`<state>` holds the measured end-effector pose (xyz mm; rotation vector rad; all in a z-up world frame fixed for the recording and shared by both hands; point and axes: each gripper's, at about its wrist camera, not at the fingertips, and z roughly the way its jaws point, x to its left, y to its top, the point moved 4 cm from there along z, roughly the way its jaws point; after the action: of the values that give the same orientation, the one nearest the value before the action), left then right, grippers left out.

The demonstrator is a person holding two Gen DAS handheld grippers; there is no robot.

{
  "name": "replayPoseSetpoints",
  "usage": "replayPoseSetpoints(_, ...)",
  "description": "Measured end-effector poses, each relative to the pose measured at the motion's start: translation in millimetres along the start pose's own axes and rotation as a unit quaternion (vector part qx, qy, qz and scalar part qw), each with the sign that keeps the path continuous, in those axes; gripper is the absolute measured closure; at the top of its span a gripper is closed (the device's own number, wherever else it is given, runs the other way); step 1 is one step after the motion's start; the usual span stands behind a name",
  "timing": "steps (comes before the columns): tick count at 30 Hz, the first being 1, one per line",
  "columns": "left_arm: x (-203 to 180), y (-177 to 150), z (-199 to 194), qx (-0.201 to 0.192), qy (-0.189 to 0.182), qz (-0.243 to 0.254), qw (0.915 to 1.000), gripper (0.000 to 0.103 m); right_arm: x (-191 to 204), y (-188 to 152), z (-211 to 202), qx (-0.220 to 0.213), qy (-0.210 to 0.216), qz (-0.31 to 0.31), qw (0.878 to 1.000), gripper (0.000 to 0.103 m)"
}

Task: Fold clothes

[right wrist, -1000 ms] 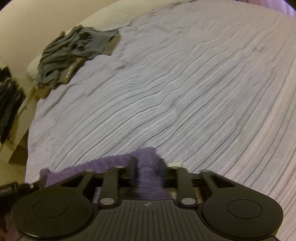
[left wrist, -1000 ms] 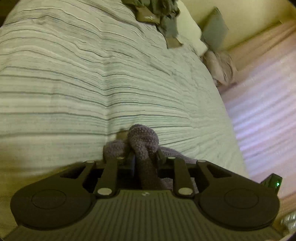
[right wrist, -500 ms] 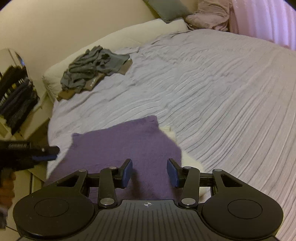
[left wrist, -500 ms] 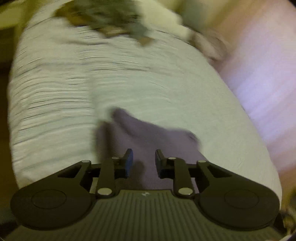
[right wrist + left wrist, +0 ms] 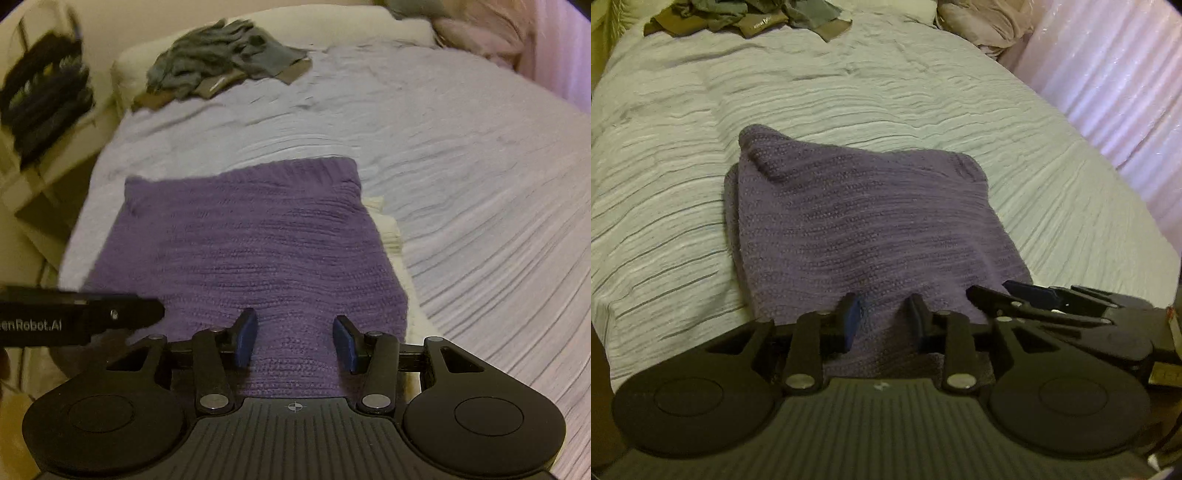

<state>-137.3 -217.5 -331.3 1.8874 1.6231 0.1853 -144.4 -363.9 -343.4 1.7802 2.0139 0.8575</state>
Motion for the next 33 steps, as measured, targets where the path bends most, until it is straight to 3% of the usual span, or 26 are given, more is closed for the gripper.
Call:
replayPoseSetpoints(5, -2, -2, 5, 0.000, 0.019, -0.002, 0.9998, 0.073, 4, 1, 12, 0.017, -0.020, -0.015, 1.000, 0.057)
replayPoseSetpoints(10, -12, 13, -10, 0.026, 0.042, -0.004, 0.9988, 0.073, -2, 13, 6, 0.035, -0.016, 0.007, 0.999, 0.056)
replayPoseSetpoints(14, -31, 24, -50, 0.055, 0.095, -0.012, 0.9939, 0.076, -6, 22, -46, 0.035, -0.003, 0.080, 0.996, 0.056)
replayPoseSetpoints(17, -48, 19, -88, 0.069, 0.125, -0.008, 0.9897, 0.075, -1, 6, -84, 0.055, -0.009, 0.106, 0.993, 0.056)
replayPoseSetpoints(21, -69, 2, -134, 0.079, 0.136, 0.004, 0.9876, 0.072, 13, -16, -134, 0.072, -0.024, 0.124, 0.989, 0.056)
replayPoseSetpoints(27, -92, -18, -186, 0.071, 0.138, 0.017, 0.9877, 0.070, 28, -28, -199, 0.060, -0.017, 0.117, 0.991, 0.056)
replayPoseSetpoints(33, -102, -16, -211, 0.054, 0.138, 0.019, 0.9888, 0.069, 33, -21, -227, 0.045, -0.022, 0.108, 0.993, 0.056)
